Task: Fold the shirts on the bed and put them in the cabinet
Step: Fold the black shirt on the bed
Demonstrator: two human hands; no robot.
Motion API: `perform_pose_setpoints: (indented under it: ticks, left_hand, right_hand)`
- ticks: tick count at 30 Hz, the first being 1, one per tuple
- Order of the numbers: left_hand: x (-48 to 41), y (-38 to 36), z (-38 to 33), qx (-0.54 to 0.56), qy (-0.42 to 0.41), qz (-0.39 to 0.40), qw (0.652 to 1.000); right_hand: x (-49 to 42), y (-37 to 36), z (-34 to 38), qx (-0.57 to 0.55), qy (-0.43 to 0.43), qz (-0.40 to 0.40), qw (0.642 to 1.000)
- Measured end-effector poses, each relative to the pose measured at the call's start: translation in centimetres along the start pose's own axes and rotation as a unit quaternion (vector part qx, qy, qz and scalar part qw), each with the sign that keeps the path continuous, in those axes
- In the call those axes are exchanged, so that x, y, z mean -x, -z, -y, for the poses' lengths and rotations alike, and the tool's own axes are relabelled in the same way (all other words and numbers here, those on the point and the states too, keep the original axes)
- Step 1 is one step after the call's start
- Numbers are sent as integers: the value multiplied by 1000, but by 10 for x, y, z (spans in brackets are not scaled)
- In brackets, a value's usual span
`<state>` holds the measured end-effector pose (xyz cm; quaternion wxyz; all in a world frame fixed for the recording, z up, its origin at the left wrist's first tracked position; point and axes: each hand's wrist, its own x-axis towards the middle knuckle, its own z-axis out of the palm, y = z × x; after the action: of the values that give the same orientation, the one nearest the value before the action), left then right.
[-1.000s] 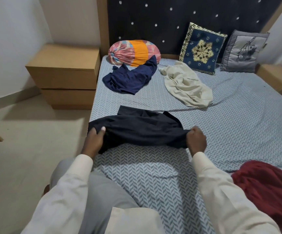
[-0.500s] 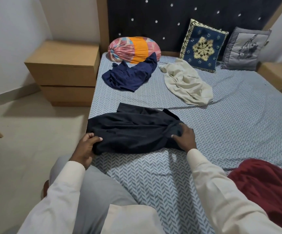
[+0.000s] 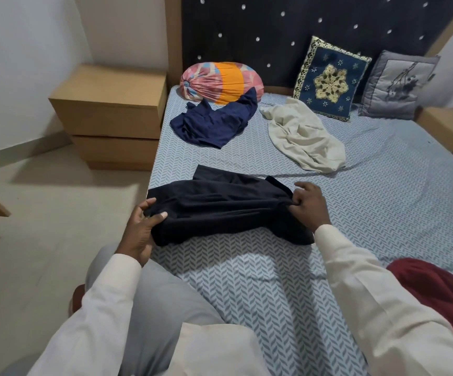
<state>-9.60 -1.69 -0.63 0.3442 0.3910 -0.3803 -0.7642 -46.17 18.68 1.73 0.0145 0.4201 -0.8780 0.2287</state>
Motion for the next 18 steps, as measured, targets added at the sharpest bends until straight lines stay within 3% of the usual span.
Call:
perform_pose_setpoints:
  ticks: [3, 6, 8, 12, 15, 18]
  left_hand:
    - [5, 1, -6, -12, 127, 57, 990]
    - [12, 0, -13, -126, 227, 148, 954]
    - [13, 2, -14, -164, 227, 179, 943]
    - [10, 10, -11, -109, 120, 130, 978]
    - [9, 12, -11, -43, 70, 90, 993]
    - [13, 11, -12, -79, 103, 95, 987]
  right_hand:
    - [10, 14, -7, -11, -8, -63, 998]
    - [23, 25, -12, 40, -96, -102, 989]
    - [33, 28, -15, 63, -156, -98, 981]
    - [56, 20, -23, 19, -215, 52, 975]
    - [68, 15, -30, -28, -197, 112, 973]
    - [70, 16, -28, -11, -161, 187, 969]
